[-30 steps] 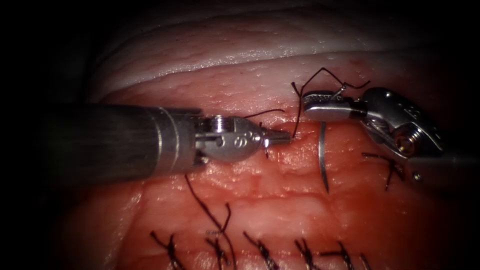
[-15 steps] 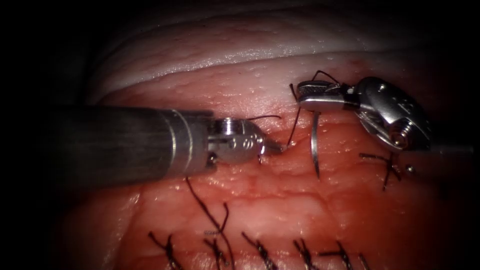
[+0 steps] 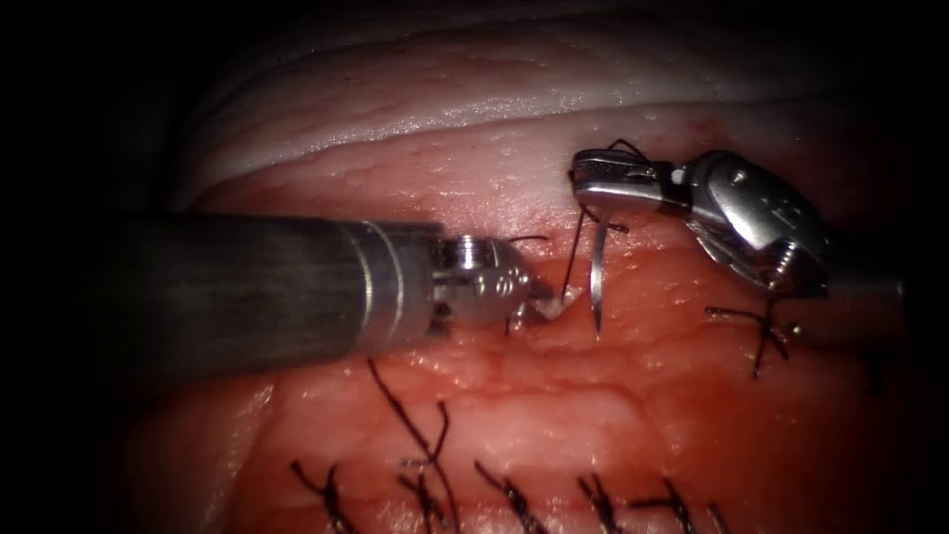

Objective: Wound Closure
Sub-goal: Widen wound with left needle holder, then push needle through flesh below wound with right end-effector

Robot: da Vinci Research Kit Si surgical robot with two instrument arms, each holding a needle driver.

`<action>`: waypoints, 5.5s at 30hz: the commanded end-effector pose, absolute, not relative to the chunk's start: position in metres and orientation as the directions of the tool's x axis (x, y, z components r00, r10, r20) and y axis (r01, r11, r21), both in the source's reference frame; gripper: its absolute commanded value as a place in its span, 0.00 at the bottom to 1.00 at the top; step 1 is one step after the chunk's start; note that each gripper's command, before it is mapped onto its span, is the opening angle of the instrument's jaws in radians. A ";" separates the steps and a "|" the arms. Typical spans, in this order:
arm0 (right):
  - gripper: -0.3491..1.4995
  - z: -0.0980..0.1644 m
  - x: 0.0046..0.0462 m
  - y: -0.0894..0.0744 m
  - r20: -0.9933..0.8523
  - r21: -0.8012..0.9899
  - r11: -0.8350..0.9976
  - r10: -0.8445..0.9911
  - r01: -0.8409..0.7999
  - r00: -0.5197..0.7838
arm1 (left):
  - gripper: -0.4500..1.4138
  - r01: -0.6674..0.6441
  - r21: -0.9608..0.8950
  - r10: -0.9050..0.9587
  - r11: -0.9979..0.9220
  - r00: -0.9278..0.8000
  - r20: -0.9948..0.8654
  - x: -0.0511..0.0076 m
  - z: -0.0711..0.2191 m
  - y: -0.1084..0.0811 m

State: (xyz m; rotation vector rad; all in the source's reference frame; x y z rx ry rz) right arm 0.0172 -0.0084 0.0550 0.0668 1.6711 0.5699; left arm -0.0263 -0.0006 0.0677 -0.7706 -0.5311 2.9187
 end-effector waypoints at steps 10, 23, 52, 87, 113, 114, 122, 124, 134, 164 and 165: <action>0.00 0.057 0.0191 -0.009 -0.978 0.206 0.916 0.185 -0.343 -0.094 | 0.44 0.008 -0.362 0.175 -0.932 -0.865 -0.469 -0.0265 0.068 -0.001; 0.00 0.057 0.0209 -0.012 -0.997 0.051 0.933 0.028 -0.356 -0.069 | 0.42 -0.006 -0.353 0.195 -0.936 -0.843 -0.501 -0.0266 0.067 -0.001; 0.00 0.057 0.0197 -0.013 -0.997 0.048 0.979 0.059 -0.199 0.048 | 0.42 -0.006 -0.344 0.198 -0.939 -0.827 -0.526 -0.0261 0.066 -0.002; 0.00 0.062 0.0177 -0.010 -0.768 0.602 0.744 0.639 -0.290 0.044 | 0.26 -0.305 -0.145 0.321 -0.941 -0.676 -0.663 -0.0244 0.056 -0.003; 0.00 0.062 0.0186 -0.010 -0.524 0.838 0.513 0.852 -0.188 -0.009 | 0.19 -0.186 -0.187 0.264 -0.965 -0.720 -0.642 -0.0285 0.062 -0.009; 0.00 0.062 0.0188 -0.010 -0.523 0.838 0.512 0.852 -0.189 -0.010 | 0.19 -0.188 -0.192 0.269 -0.963 -0.717 -0.643 -0.0285 0.062 -0.009; 0.00 0.061 0.0193 -0.010 -0.483 0.861 0.473 0.876 -0.190 -0.007 | 0.19 -0.200 -0.208 0.287 -0.958 -0.714 -0.639 -0.0279 0.064 -0.009; 0.00 0.061 0.0190 -0.010 -0.480 0.862 0.473 0.877 -0.181 0.003 | 0.19 -0.202 -0.211 0.291 -0.956 -0.712 -0.639 -0.0277 0.064 -0.009; 0.00 0.061 0.0186 -0.009 -0.473 0.870 0.472 0.880 -0.142 0.030 | 0.19 -0.196 -0.210 0.287 -0.958 -0.718 -0.634 -0.0276 0.065 -0.009; 0.00 0.060 0.0205 -0.009 -0.376 0.927 0.372 0.920 0.052 0.114 | 0.19 -0.193 -0.213 0.286 -0.958 -0.716 -0.637 -0.0268 0.065 -0.008; 0.00 0.060 0.0207 -0.009 -0.350 0.936 0.344 0.928 0.068 0.124 | 0.19 -0.193 -0.213 0.286 -0.958 -0.716 -0.637 -0.0268 0.065 -0.009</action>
